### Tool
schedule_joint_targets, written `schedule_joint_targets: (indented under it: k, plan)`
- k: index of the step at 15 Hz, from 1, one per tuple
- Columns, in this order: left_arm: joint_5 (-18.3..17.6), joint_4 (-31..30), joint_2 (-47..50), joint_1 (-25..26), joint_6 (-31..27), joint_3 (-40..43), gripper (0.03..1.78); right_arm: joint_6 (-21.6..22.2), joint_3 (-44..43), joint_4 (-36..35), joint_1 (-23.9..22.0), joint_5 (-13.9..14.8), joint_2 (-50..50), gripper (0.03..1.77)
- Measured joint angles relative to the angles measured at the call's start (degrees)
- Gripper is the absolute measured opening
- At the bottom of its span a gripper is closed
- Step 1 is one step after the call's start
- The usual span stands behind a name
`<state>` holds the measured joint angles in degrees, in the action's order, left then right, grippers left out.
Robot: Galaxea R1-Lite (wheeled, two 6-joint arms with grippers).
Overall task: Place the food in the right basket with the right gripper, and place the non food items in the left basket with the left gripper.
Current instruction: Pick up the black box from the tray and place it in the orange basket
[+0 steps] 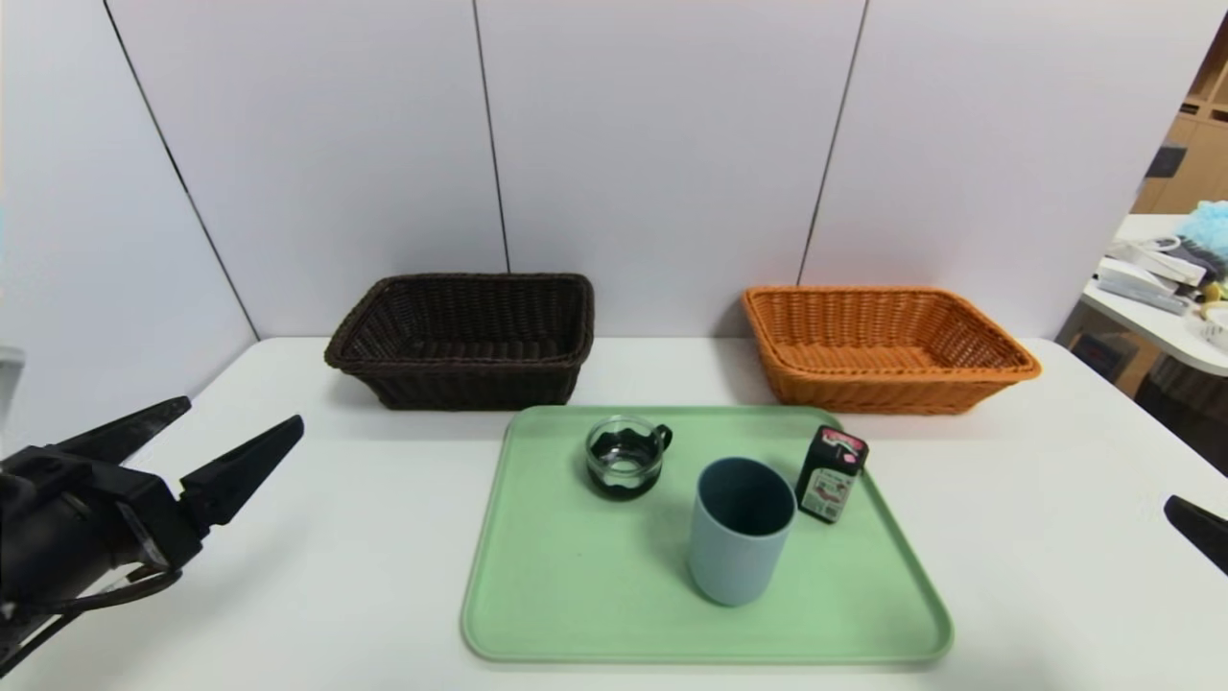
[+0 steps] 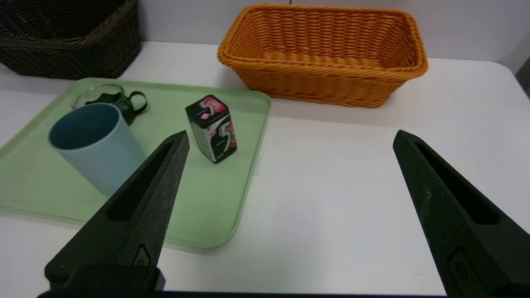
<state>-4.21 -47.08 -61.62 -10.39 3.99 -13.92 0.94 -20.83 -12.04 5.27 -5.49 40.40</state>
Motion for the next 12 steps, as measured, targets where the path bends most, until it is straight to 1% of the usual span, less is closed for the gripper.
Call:
schedule_joint_targets:
  k: [2,4,7,9,12]
  plan:
    - [2.06,-0.46,-1.50,-2.73,-0.05,0.72,1.69,-0.01,0.91,-0.41,1.18,-0.13,0.89,1.70]
    - [4.32,-0.60,-2.10,-5.12,0.06,1.35,1.69,-0.09,1.77,-0.46,2.28,-1.16,1.79,1.70]
    - [4.67,-0.57,-1.85,-6.40,-0.07,2.71,1.69,0.02,3.32,-0.60,3.94,-1.40,2.51,1.70]
    - [4.69,-0.51,-1.18,-6.61,-0.22,3.71,1.69,0.07,4.58,-1.90,5.34,-1.60,3.15,1.70]
    - [4.69,-0.49,-0.11,-6.73,-0.27,4.91,1.69,0.24,6.23,-6.89,6.69,-1.62,6.07,1.70]
